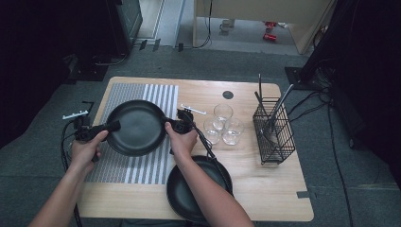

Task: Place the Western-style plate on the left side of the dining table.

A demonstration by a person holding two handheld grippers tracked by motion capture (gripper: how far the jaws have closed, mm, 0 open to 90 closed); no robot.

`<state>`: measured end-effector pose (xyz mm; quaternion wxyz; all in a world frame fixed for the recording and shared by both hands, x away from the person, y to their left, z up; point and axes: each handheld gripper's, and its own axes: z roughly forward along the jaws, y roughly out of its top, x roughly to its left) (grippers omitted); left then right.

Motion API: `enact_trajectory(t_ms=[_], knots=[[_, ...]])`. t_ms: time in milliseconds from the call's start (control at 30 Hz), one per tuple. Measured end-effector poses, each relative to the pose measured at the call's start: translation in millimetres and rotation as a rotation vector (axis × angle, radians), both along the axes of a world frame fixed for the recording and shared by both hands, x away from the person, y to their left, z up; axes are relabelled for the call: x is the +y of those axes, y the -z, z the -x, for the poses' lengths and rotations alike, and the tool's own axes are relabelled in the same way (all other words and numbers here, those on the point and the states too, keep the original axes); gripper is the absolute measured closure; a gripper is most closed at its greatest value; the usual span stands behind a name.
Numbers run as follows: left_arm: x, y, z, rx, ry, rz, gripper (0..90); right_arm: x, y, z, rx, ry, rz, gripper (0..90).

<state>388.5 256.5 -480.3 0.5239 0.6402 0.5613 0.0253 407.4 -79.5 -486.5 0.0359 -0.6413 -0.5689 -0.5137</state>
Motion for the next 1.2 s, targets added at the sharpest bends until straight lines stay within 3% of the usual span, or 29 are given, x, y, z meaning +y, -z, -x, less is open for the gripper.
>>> enact_trajectory(t_ms=[500, 1200], knots=[[-2.0, 7.9, -19.3, 0.024, -0.013, -0.012, 69.7, 0.3, 12.4, -15.1, 0.057, 0.025, -0.01, 81.8], [12.4, 23.3, -38.9, 0.062, -0.056, -0.004, 67.9, 19.6, 19.5, -33.4, 0.079, 0.033, 0.018, 82.2]])
